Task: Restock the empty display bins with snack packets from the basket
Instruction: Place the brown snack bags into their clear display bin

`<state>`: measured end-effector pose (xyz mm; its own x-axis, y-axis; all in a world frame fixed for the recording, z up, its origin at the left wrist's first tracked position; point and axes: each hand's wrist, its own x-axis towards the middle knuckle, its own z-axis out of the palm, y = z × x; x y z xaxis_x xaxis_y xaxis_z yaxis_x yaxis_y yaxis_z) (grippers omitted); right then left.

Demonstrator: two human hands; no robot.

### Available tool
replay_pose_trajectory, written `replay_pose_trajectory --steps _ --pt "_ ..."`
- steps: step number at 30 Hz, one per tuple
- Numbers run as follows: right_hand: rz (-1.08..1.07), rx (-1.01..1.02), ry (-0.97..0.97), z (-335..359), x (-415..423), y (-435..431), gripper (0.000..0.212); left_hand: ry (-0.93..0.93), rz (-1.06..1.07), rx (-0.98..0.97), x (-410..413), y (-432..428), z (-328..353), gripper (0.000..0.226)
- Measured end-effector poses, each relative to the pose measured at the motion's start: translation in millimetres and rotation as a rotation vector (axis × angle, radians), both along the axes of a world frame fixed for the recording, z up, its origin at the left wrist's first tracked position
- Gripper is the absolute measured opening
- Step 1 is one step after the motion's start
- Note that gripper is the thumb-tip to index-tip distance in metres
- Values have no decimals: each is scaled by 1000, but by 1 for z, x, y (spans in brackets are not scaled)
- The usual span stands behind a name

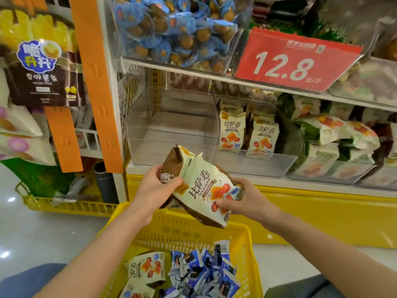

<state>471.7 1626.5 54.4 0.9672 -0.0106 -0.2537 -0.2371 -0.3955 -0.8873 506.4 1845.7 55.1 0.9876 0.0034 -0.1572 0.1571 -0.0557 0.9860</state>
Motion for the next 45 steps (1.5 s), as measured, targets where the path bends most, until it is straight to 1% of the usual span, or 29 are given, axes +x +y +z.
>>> replay_pose_trajectory --steps 2,4,5,7,9,10,13,17,18,20,22,24,26,28,29,32,34,38,40,42,45 --pt "32 -64 28 -1 8 -3 74 7 -5 -9 8 -3 -3 29" --pt "70 -217 44 1 14 -7 64 14 -12 -13 14 -8 -7 21" --pt "96 -324 24 1 17 -9 57 14 -18 -11 16 -11 -9 20" --pt "142 -498 -88 2 19 -15 41 13 -18 -14 20 -20 -14 21" --pt "178 -536 -163 2 20 -21 27 16 -22 -19 22 -30 -16 25" --pt "184 -492 -151 2 21 -23 26 14 -29 -18 23 -34 -17 27" --pt "150 -290 -78 4 24 -29 36 0 -58 -25 25 -47 -18 30" --pt "125 -211 -129 17 27 -36 58 -26 -84 -56 29 -56 -14 28" --pt "121 -206 -145 22 27 -37 60 -30 -82 -74 29 -57 -13 30" --pt "120 -245 -183 35 31 -42 59 -44 -60 -112 31 -56 -9 32" --pt "93 -278 -266 54 37 -50 57 -60 -28 -186 33 -53 -4 31" --pt "-25 -233 -387 70 48 -60 51 -60 -11 -260 35 -51 0 28" --pt "-187 -204 -530 81 61 -71 41 -50 -13 -292 35 -50 3 25" --pt "-307 -233 -626 84 77 -75 35 -49 -18 -325 36 -48 6 21" --pt "-341 -267 -640 83 86 -75 36 -52 -18 -344 36 -47 7 19" --pt "-347 -369 -605 74 112 -69 38 -59 5 -385 40 -41 13 14" --pt "-348 -388 -557 65 131 -67 41 -62 28 -405 43 -38 15 14" --pt "-399 -401 -345 50 162 -68 65 -61 51 -427 45 -34 17 23" --pt "-359 -489 -257 44 171 -69 65 -60 49 -428 45 -35 16 25" --pt "-320 -574 -242 42 176 -69 63 -56 50 -431 46 -36 16 22" --pt "-305 -619 -322 40 182 -70 77 -46 54 -438 47 -36 15 20"
